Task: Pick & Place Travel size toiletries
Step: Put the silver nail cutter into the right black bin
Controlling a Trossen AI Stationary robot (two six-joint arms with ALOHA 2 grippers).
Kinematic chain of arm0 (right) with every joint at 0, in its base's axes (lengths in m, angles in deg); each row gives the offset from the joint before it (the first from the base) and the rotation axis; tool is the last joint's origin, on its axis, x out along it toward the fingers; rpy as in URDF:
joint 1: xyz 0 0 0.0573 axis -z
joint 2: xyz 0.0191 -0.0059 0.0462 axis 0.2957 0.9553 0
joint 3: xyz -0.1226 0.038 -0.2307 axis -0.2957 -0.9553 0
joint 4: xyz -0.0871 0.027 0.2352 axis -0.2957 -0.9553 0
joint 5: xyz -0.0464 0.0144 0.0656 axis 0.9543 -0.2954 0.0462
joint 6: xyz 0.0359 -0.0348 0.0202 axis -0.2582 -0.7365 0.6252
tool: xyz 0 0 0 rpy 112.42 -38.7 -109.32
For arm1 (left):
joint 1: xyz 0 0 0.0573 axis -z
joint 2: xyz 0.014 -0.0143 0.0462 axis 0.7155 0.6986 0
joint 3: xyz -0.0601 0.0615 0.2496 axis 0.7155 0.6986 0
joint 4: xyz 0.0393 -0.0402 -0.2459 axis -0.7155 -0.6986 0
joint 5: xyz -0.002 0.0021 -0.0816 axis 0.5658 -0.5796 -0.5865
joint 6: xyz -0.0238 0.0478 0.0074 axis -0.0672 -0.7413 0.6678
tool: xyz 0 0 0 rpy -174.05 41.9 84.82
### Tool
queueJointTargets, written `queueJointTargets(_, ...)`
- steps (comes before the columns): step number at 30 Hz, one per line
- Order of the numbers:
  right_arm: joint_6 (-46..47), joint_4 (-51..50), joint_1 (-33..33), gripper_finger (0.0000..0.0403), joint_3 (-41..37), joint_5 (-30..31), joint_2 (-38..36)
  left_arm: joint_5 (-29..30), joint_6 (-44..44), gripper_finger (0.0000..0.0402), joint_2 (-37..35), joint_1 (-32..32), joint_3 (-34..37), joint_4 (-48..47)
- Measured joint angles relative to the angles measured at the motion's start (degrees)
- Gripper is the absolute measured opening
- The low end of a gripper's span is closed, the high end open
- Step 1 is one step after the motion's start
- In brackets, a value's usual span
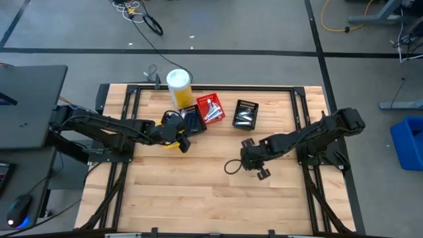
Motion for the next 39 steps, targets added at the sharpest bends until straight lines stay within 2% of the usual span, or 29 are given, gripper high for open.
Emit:
queueJointTargets(5, -4.9, -2.3, 3.7, 0.0061, 5.2, 6.5, 0.0, 1.2, 0.0, 0.0153, 0.0, 0.0, 0.0, 0.0)
queueJointTargets(8, -7.5, -3.5, 7.5, 0.0062, 8.5, 10.4, 0.0, 1.2, -0.4, 0.0153, 0.0, 0.0, 0.0, 0.0)
queueJointTargets(10, -8.7, -3.4, 11.1, 0.0062, 10.4, 11.0, 0.0, 1.2, -0.4, 0.0153, 0.0, 0.0, 0.0, 0.0)
queueJointTargets(17, -6.5, -3.0, 26.0, 0.0062, 12.4, 6.8, -0.2, 0.9, -1.5, 0.0153, 0.0, 0.0, 0.0, -0.1)
queueJointTargets(21, -3.4, -1.4, 33.1, 0.0063, 10.5, 2.1, -0.1, 0.8, -2.7, 0.0153, 0.0, 0.0, 0.0, -0.1)
queueJointTargets(24, -1.2, 2.5, 36.7, 0.0063, 8.6, 1.8, -0.1, 1.1, -2.7, 0.0153, 0.0, 0.0, 0.0, -0.1)
queueJointTargets(29, -1.0, 10.4, 39.5, 0.0064, 3.1, -2.8, 0.5, 1.2, -2.7, 0.0153, 0.0, 0.0, 0.0, -0.1)
queueJointTargets(34, -1.1, 16.7, 39.6, 0.0066, -1.4, -3.3, 0.6, 1.2, -2.7, 0.0153, 0.0, 0.0, -0.1, -0.1)
queueJointTargets(39, -1.1, 18.1, 39.6, 0.0097, -4.3, -3.1, 0.6, 1.2, -2.7, 0.0153, 0.0, 0.0, -0.1, 0.0)
